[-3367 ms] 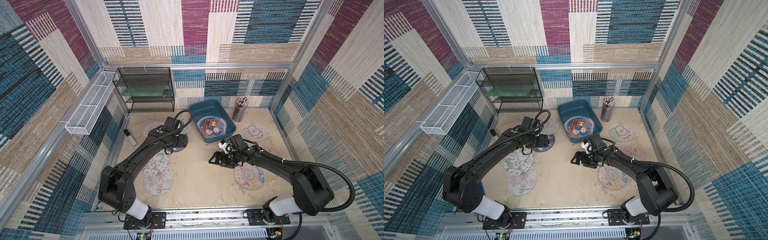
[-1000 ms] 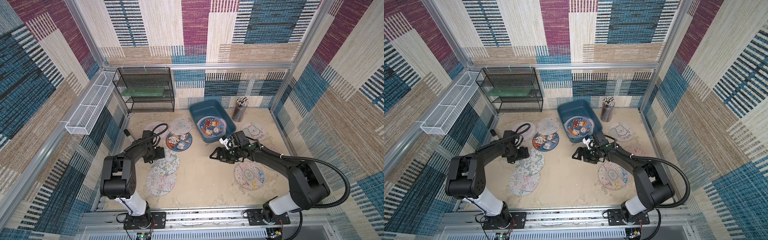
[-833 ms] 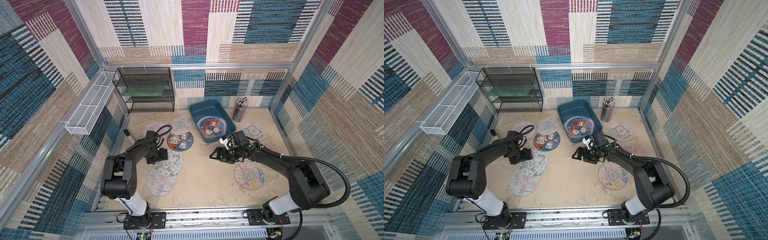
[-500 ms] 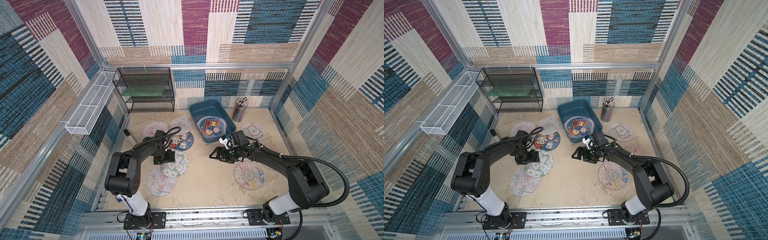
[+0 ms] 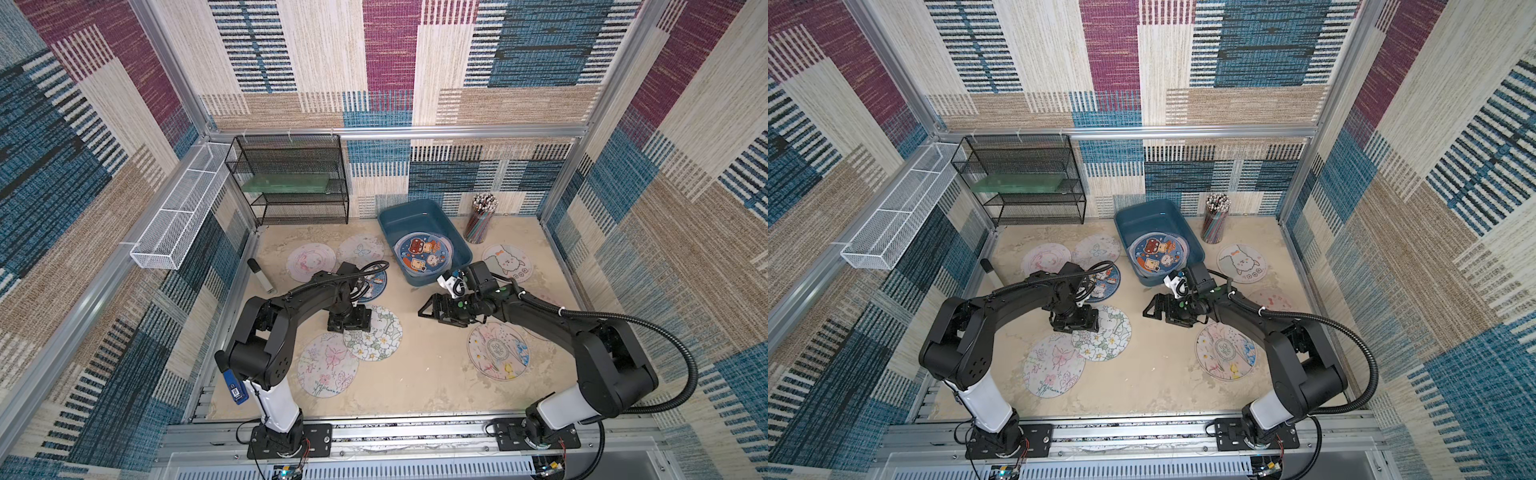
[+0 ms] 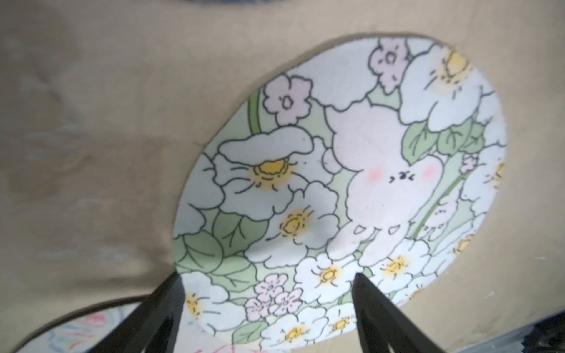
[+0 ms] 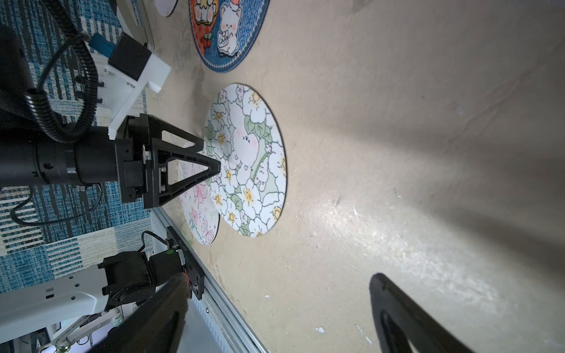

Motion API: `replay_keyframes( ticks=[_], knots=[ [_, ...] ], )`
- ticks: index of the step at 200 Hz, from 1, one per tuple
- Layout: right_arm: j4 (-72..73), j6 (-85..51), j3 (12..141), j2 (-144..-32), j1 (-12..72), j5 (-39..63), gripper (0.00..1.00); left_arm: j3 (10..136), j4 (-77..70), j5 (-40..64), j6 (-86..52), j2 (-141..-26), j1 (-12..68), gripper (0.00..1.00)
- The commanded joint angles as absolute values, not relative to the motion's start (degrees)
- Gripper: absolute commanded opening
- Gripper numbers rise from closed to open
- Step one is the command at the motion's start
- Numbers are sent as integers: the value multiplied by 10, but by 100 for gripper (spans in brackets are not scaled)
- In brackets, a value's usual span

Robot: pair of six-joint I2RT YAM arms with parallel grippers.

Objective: Put the coasters into the storage box
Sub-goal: Move the coaster to the center of the board.

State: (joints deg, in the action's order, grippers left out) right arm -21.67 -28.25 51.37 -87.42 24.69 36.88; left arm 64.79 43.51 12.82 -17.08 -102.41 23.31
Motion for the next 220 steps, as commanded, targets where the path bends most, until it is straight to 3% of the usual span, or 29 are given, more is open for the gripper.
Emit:
replay_keyframes(
  ticks=[1, 91, 133, 220],
  knots=[
    [-201, -282, 519, -875, 248, 368, 95, 667, 440, 183, -195, -1042, 255, 84],
    [-227, -270, 502, -865, 242, 347, 96, 705, 422, 236, -258, -1079, 366, 84],
    [-285, -230, 516, -890, 241, 292, 100, 683, 415, 161, -289, -1038, 358, 83],
    [-319, -182, 532, -939, 267, 254, 84, 676, 387, 118, -298, -1031, 356, 60]
  ],
)
